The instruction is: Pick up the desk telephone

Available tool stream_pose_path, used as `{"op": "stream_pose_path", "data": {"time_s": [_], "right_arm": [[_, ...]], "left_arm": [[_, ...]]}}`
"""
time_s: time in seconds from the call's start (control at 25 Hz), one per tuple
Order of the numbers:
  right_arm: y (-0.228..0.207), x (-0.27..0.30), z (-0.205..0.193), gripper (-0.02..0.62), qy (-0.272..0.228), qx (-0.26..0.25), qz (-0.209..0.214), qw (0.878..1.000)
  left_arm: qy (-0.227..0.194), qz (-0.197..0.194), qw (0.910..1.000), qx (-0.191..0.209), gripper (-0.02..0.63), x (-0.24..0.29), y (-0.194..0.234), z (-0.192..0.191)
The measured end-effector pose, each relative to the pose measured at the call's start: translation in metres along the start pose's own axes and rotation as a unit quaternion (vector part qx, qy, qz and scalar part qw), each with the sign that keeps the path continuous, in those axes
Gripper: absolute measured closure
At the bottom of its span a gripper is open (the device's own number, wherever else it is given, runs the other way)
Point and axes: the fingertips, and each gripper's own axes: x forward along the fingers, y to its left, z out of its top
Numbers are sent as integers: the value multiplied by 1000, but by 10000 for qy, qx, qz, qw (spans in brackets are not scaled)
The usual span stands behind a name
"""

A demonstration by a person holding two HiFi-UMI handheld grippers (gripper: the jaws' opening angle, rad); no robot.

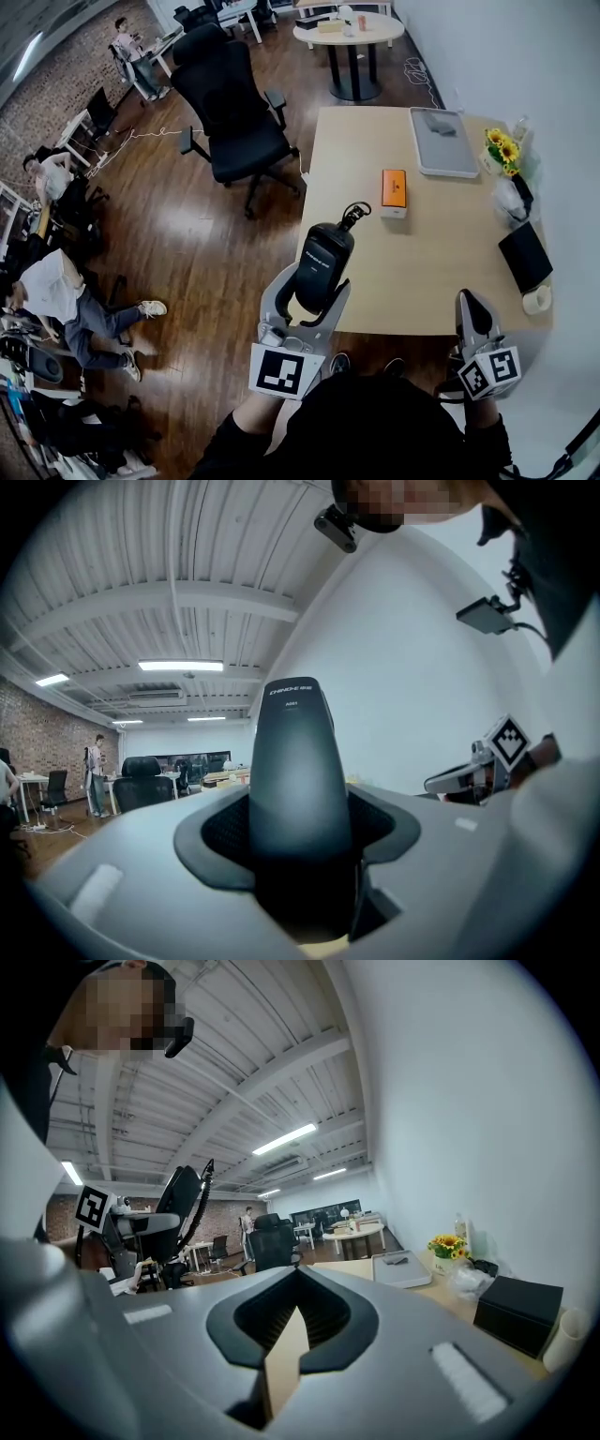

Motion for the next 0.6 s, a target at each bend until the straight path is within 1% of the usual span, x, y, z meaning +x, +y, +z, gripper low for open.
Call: {"op": "stream_pose_path", "data": {"time_s": [0.24, 0.6], "right_arm": [[1, -3, 0, 595, -19, -28, 37, 10000], [-2, -3, -3, 595, 29, -29, 3, 10000]], "left_arm": [[104, -51, 9999, -1, 344, 0, -3, -7], [128, -107, 9999, 6, 345, -1, -6, -8]]}}
